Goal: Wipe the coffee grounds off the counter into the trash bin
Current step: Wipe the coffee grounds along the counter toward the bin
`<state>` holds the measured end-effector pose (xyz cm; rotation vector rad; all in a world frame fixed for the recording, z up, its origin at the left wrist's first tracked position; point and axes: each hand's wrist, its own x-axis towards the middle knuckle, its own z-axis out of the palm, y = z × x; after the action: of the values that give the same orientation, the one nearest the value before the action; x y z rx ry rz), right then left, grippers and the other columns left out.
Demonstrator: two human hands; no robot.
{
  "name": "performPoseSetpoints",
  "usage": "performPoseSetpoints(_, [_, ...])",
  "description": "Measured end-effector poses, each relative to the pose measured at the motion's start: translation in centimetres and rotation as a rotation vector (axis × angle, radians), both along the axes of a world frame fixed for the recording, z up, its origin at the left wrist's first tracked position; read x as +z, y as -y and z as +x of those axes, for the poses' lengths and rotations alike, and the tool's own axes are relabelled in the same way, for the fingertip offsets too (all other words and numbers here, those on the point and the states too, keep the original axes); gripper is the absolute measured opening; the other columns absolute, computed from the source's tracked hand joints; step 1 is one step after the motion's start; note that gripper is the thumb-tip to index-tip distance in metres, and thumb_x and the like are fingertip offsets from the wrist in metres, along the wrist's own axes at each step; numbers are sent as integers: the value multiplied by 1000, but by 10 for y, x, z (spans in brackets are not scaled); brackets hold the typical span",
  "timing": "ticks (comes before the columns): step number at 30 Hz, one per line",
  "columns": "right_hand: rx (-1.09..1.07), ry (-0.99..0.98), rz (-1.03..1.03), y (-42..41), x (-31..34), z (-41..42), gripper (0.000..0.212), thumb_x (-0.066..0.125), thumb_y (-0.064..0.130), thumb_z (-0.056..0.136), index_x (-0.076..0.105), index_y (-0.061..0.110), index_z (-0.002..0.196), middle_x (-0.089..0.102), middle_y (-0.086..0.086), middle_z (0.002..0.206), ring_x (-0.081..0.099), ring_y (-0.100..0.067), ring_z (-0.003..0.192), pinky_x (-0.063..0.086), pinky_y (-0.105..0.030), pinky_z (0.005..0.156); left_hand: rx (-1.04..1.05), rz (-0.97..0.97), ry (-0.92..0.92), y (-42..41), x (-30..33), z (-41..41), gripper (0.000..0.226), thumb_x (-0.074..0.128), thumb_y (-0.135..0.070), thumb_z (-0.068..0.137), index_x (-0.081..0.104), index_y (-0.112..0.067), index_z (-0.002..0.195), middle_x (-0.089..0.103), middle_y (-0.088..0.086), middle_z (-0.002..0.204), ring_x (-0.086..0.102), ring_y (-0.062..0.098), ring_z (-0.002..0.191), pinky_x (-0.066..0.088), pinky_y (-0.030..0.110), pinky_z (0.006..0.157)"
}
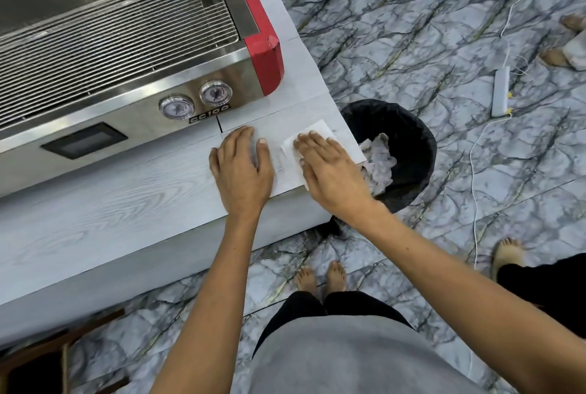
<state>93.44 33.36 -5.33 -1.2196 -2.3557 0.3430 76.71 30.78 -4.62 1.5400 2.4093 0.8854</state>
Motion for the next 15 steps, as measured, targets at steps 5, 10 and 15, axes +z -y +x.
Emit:
performPoseSetpoints(5, [-86, 57, 28, 3, -5, -20, 44, 39, 23, 98, 50, 3, 136, 49, -12, 143, 40, -25, 137, 31, -43, 113, -7, -1, 5, 1, 1, -1, 43, 39, -44, 99, 57, -24, 133, 54, -7, 142, 43, 14, 134, 17, 43, 121])
performPoseSetpoints(10, [-156, 95, -2, -6, -4, -18, 48, 34, 28, 100, 48, 3, 138, 45, -13, 146, 38, -25, 138, 29, -43, 115, -30, 5, 12, 3, 0, -2, 43, 40, -44, 99, 57, -25, 133, 53, -8, 142, 42, 13, 135, 17, 44, 121])
performPoseSetpoints(15, [-240, 88, 19, -14, -4, 1, 44, 34, 25, 99, 50, 9, 138, 47, -5, 146, 38, -19, 138, 29, -44, 114, -56, 9, 7, 4, 0, -3, 41, 42, -45, 98, 58, -26, 131, 52, -9, 142, 41, 13, 136, 17, 47, 121])
